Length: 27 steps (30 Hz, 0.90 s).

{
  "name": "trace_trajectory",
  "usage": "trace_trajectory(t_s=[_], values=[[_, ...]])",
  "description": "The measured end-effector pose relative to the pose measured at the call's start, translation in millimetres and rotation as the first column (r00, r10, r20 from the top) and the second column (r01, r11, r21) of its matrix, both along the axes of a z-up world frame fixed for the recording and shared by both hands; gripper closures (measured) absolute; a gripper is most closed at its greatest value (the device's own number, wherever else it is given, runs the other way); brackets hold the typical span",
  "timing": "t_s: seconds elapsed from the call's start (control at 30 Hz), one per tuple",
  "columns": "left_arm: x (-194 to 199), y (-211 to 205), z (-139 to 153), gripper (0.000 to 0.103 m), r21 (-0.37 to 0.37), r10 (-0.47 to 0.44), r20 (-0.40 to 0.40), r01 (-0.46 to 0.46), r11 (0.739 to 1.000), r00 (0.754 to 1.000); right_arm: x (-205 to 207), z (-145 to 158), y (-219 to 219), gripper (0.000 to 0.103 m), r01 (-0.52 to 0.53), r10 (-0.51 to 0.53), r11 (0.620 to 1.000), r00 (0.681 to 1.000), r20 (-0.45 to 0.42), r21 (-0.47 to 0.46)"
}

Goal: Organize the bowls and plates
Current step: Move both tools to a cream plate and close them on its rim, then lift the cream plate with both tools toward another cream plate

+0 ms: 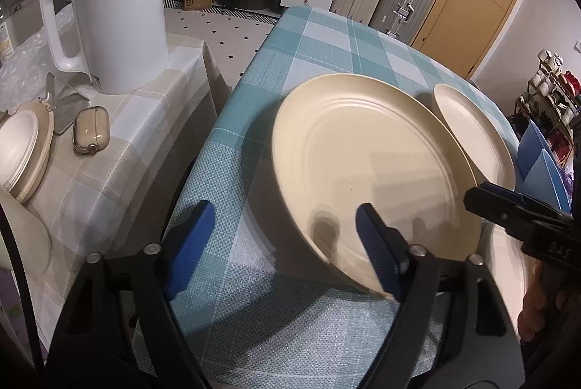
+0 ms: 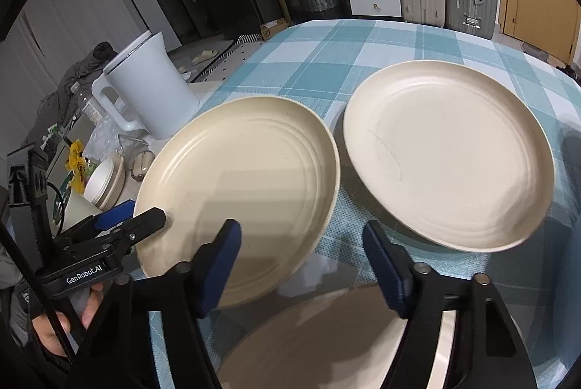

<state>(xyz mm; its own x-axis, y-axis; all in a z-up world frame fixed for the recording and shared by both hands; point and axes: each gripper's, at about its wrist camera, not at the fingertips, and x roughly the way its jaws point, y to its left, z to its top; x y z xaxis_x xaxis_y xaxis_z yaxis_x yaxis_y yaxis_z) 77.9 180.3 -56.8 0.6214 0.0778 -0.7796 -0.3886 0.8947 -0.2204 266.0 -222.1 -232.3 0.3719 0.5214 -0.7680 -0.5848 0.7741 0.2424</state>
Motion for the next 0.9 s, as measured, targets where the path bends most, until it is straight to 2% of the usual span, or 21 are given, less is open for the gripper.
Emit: trace_trajectory(t_s=[0.13, 0.27, 0.37, 0.5, 0.77, 0.9], values=[[-0.8, 0.8, 0.1, 0.048, -0.001, -0.006, 0.003, 0.006, 1.0, 1.0, 0.3, -2.2, 6.2, 0.056, -0.002, 0.002, 1.0, 1.0, 0.009, -0.02], [-1.7, 2.7, -0.3, 0.07, -0.013, -0.009, 0.008, 0.009, 1.0, 1.0, -1.2, -2.7, 9.2, 0.066, 0.013, -0.01, 0.998, 0.999, 0.037, -0.061], [-3.0, 0.0, 0.1, 0.081, -0.047, -0.03, 0.029, 0.031, 0.998, 0.999, 0.5, -2.6, 6.6, 0.077, 0.033, -0.03, 0.997, 0.999, 0.04, -0.071], [-1.9, -6.6, 1.2, 0.083, -0.004, -0.028, 0.026, 0.028, 1.0, 0.999, 0.3, -2.8, 5.4, 0.082, 0.041, -0.038, 0.996, 0.998, 0.046, -0.076], [-4.8, -12.4, 3.4, 0.083, 0.048, -0.031, 0.015, 0.03, 0.998, 0.999, -4.9, -0.9, 7.3, 0.084, 0.048, -0.043, 0.996, 0.997, 0.065, -0.077], [-8.9, -12.3, 6.7, 0.083, 0.051, -0.031, 0.019, 0.03, 0.998, 0.999, -9.3, 3.0, 7.8, 0.084, 0.049, -0.043, 0.996, 0.996, 0.078, -0.078]])
